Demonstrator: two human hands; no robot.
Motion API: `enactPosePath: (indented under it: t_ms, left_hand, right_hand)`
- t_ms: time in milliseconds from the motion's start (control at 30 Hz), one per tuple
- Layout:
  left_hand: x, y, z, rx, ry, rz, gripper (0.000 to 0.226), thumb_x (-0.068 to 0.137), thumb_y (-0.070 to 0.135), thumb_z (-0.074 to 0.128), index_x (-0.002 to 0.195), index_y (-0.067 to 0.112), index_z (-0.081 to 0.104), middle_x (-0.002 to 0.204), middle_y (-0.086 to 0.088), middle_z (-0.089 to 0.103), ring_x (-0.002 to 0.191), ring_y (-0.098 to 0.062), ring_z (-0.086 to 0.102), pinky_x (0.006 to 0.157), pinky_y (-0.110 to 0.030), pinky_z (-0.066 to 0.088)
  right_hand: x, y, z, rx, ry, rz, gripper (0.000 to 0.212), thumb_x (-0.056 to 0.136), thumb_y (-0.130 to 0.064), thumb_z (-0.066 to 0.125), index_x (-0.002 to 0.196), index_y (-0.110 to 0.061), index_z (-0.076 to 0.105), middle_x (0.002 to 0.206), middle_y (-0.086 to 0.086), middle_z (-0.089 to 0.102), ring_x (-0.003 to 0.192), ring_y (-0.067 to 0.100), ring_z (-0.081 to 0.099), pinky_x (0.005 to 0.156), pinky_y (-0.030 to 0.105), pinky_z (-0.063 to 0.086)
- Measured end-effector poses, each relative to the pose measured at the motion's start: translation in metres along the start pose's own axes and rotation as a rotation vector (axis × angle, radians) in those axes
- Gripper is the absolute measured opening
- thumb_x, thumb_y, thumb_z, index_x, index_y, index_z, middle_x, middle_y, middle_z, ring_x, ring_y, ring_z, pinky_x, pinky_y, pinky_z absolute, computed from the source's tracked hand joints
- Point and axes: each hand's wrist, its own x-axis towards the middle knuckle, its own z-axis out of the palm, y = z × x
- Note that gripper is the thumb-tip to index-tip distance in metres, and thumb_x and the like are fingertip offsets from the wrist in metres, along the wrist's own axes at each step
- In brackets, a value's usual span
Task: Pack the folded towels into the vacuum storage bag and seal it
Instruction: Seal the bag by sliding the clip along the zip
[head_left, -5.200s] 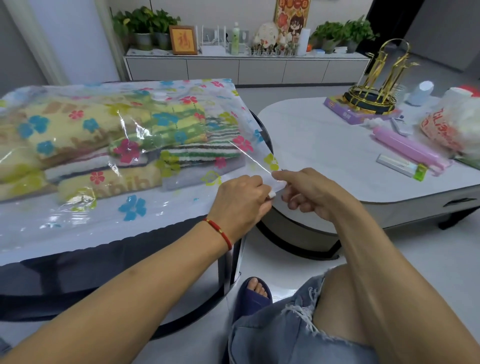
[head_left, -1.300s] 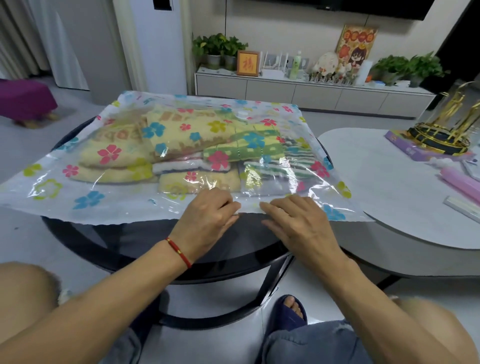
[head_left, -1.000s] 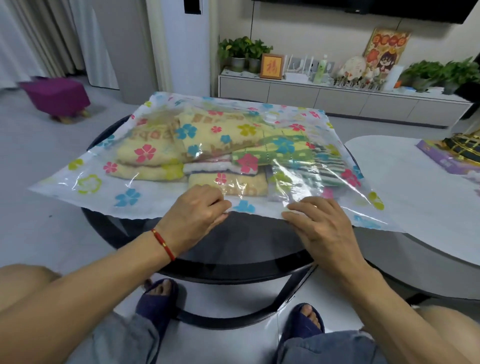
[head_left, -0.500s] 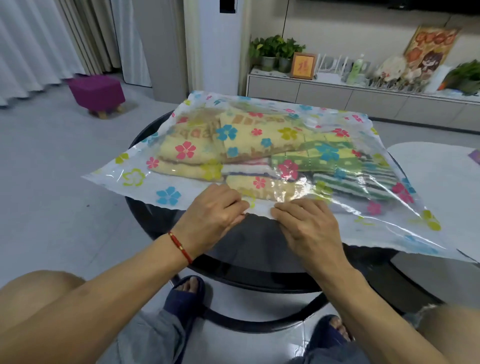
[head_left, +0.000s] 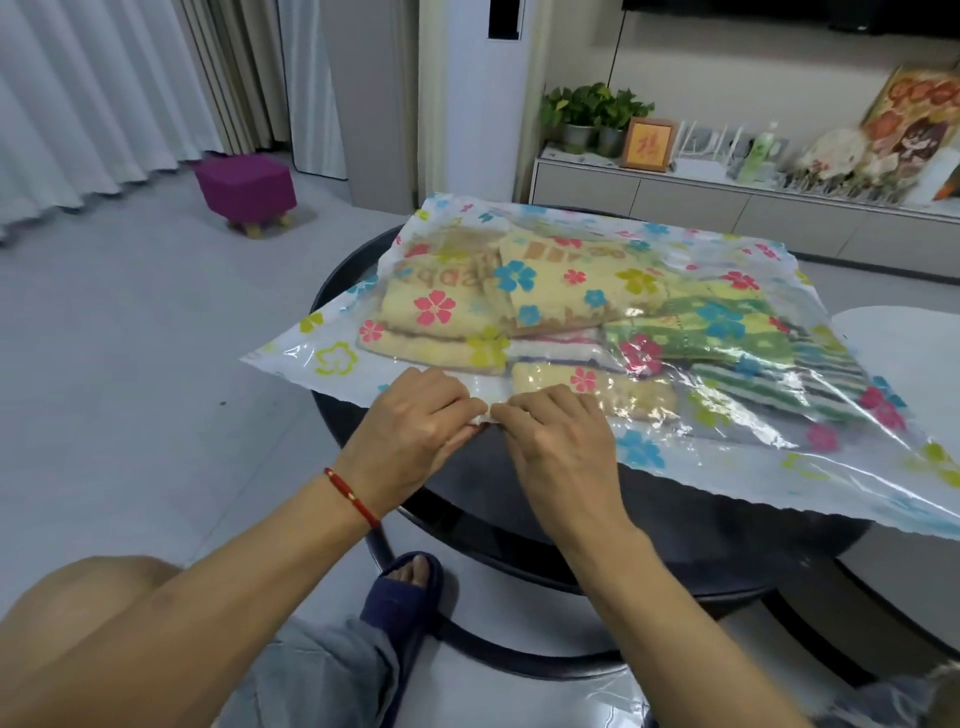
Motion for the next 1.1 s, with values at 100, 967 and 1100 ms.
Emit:
enactPosePath:
  t_ms: [100, 967, 1100]
  left_hand:
    - [-0.006, -0.007, -0.008, 0.012, -0.015, 0.007, 0.009, 0.089, 0.013, 0.071, 0.091, 0.004, 0.074, 0.082, -0.010, 0.066, 0.073, -0.030, 0.061, 0.062, -0.044, 0.048]
    - [-0.061, -0.102, -0.088, 0.245, -0.114, 0.025, 0.012, 0.091, 0.015, 0.067, 0.092, 0.006, 0.074, 0.086, -0.010, 0.067, 0.077, -0.031, 0.060, 0.067, -0.039, 0.045]
    - [-0.073, -0.110, -0.093, 0.265, -0.104, -0.040, 0.013, 0.087, 0.017, 0.072, 0.094, 0.006, 0.075, 0.090, -0.011, 0.070, 0.079, -0.030, 0.062, 0.062, -0.039, 0.047]
  right_hand:
    - [-0.010, 0.006, 0.007, -0.009, 0.047, 0.012, 0.020, 0.077, -0.007, 0.086, 0.094, -0.015, 0.080, 0.091, 0.000, 0.077, 0.078, 0.030, 0.066, 0.071, 0.040, 0.049]
    - [0.027, -0.058, 0.049, 0.035, 0.018, 0.000, 0.021, 0.073, -0.005, 0.084, 0.085, -0.018, 0.072, 0.085, -0.002, 0.070, 0.075, 0.026, 0.060, 0.058, 0.032, 0.038]
    - [0.024, -0.057, 0.050, 0.040, 0.010, 0.019, 0.021, 0.075, -0.006, 0.085, 0.087, -0.019, 0.074, 0.087, -0.003, 0.071, 0.077, 0.027, 0.061, 0.059, 0.034, 0.045]
